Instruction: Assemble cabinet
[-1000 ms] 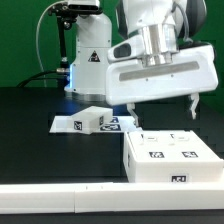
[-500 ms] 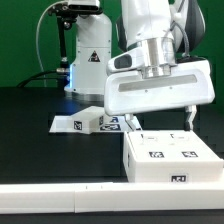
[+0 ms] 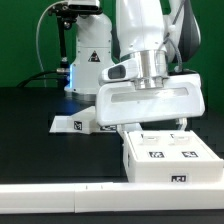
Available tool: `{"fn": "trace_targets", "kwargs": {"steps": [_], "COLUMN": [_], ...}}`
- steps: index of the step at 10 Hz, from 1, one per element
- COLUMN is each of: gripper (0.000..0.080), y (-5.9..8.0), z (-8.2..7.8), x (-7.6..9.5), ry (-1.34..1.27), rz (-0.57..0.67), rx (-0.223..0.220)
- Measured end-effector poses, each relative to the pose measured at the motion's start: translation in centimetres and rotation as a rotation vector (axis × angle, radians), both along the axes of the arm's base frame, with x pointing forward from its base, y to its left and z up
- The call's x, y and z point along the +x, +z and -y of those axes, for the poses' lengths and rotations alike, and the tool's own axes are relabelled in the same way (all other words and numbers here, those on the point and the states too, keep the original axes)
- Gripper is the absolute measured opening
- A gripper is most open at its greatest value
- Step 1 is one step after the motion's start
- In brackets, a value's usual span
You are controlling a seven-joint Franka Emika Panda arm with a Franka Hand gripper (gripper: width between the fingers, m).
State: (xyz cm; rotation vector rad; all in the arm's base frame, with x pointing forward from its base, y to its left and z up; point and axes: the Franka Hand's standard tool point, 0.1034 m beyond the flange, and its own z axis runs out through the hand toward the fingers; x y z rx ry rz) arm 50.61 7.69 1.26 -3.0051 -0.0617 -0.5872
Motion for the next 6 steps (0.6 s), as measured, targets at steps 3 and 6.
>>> {"fn": "trace_targets", "kwargs": {"steps": [3,6], "gripper": [0.0795,0.0795], "y": [-0.68,-0.74], "z": [-0.20,-0.30], "x": [0.17,0.34], "ry": [-0.009,-0.006], "rz": [-0.019,-0.023], "rx": [0.010,0.011]}}
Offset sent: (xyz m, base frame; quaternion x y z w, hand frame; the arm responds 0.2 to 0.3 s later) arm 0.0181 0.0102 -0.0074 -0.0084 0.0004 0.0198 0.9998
